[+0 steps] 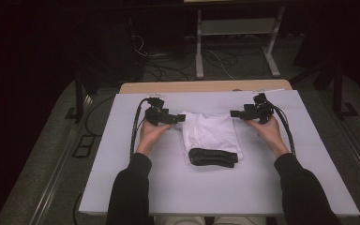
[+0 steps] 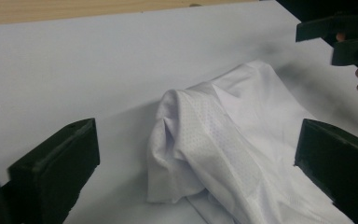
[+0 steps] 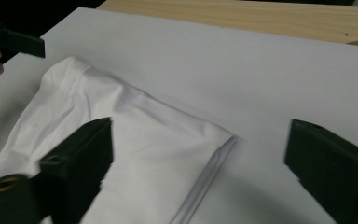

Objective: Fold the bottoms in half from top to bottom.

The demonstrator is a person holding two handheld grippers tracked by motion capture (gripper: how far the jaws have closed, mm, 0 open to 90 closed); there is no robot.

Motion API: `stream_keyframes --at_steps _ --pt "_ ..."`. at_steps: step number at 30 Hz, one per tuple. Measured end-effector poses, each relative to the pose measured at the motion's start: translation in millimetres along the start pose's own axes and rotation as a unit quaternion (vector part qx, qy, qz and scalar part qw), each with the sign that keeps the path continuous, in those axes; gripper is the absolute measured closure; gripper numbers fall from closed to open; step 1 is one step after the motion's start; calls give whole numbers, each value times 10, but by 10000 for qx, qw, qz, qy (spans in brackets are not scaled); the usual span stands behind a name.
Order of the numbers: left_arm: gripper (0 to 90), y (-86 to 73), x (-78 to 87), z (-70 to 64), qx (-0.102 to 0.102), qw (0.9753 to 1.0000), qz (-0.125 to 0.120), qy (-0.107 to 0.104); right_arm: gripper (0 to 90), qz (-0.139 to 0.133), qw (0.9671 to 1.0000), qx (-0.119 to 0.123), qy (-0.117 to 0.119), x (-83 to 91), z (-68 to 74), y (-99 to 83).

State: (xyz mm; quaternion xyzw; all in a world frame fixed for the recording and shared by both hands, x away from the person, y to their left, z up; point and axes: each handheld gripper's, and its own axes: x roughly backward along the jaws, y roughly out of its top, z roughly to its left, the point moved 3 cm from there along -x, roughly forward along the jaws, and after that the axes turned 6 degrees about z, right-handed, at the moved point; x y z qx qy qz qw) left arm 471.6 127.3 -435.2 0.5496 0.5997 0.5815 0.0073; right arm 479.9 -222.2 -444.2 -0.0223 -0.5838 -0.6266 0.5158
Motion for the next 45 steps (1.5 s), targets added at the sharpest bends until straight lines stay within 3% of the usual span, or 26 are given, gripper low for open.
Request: stream_keyframes --at_steps 7,20,35,45 --pt "0 -27 111 -59 -142 9999 -30 50 0 75 10000 36 5 144 48 -24" --pt "0 -95 402 -106 -148 9997 -171 86 0 150 9996 243 39 356 186 -130" --pt "0 -223 668 -200 -242 9990 -362 54 0 28 9992 375 99 556 357 -275" --pt "0 -409 832 -293 -331 9985 -428 97 0 69 9982 588 80 663 523 -443"
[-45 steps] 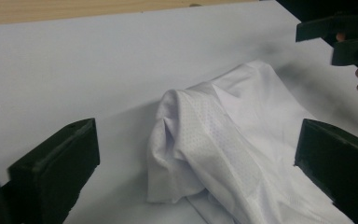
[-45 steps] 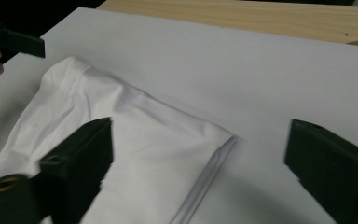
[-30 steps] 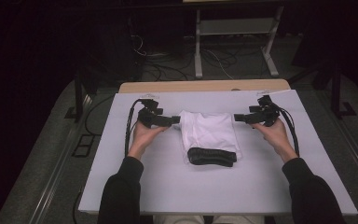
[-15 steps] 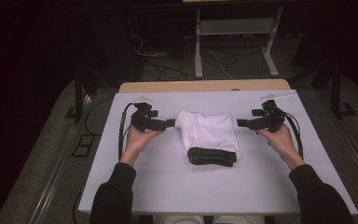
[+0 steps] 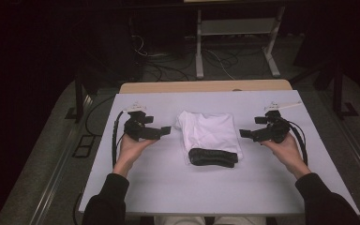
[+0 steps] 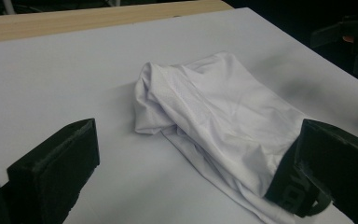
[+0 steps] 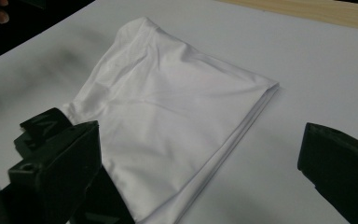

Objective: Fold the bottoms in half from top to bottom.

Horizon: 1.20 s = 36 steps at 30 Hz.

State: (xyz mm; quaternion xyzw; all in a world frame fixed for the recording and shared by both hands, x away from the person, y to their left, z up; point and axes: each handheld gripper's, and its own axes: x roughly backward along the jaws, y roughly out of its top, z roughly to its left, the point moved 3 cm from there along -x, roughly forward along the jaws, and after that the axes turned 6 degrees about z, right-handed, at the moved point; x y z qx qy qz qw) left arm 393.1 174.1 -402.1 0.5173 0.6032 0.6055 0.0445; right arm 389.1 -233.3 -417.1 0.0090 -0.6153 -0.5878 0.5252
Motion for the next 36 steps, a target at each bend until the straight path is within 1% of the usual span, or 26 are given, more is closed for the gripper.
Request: stream_keyframes --at_steps 2,5,7,10,13,17,20,23,26,27,28,33,36 --pt "0 -13 46 -34 -46 10000 -68 -8 0 -86 9999 -40 42 43 33 -35" --pt "0 -19 107 -79 -132 9998 -128 13 0 -153 9999 11 22 95 82 -91" --pt "0 -27 151 -129 -165 9997 -182 -5 0 -159 9999 34 32 126 109 -126" --pt "0 -67 182 -193 -250 9995 -183 -8 0 -162 9999 36 18 171 149 -184" --pt "0 -151 205 -241 -297 9993 -231 -42 0 -195 9997 90 -75 210 186 -248" --pt "0 -255 218 -251 -288 9994 -189 -64 0 -148 9997 157 -90 247 239 -342" --pt "0 -324 252 -256 -224 9995 -234 -63 0 -139 9998 164 -47 273 275 -400" --pt "0 -390 287 -278 -224 9994 -271 -66 0 -161 9997 200 -37 303 314 -453" --pt "0 -473 334 -307 -267 9992 -283 -57 0 -183 9996 215 -52 329 336 -510" --pt "0 -496 349 -314 -304 9992 -267 -62 0 -187 9996 214 -54 342 347 -536" --pt "0 -535 376 -325 -351 9990 -277 -20 0 -201 9995 223 -50 350 353 -552" --pt "0 -684 476 -377 -337 9987 -393 12 0 -284 9992 256 -118 421 385 -671" --pt "0 -769 528 -414 -406 9983 -405 47 0 -313 9991 258 -147 467 399 -723"
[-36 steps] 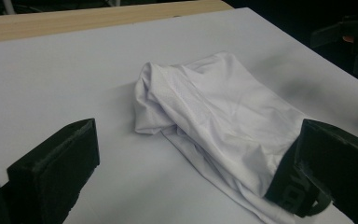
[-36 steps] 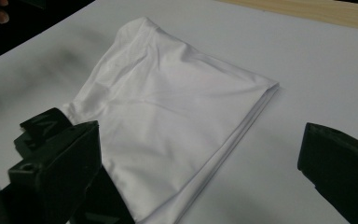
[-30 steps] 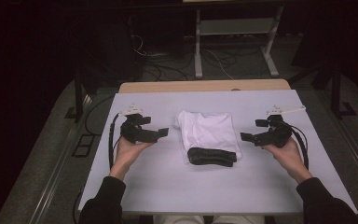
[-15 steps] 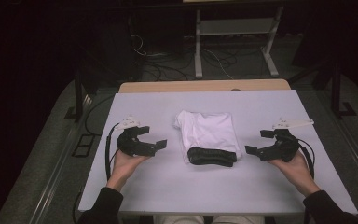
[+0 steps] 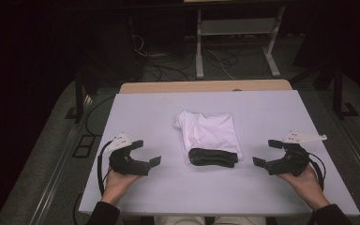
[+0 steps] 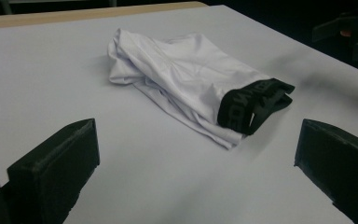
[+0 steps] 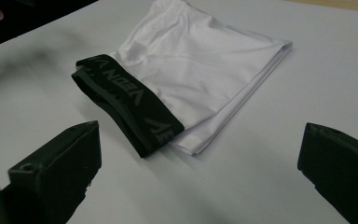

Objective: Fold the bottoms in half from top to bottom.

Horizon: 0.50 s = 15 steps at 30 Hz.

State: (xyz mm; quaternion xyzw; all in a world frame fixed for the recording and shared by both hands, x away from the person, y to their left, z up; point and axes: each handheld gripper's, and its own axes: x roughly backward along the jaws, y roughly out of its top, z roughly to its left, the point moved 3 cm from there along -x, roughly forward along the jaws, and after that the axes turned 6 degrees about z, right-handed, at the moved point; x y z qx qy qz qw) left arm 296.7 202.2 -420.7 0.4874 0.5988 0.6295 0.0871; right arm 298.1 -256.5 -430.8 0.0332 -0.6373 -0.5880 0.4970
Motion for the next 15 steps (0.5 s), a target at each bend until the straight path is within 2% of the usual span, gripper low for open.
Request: stream_keyframes --at_steps 8,11,15 --pt "0 -117 94 -53 6 9999 -74 88 0 -9 9999 15 -105 85 18 -133" --pt "0 -156 96 -42 4 9999 -34 164 0 6 9999 -31 -116 86 12 -184" --pt "0 -193 85 -27 52 9999 -24 151 0 75 9998 8 -177 82 6 -223"
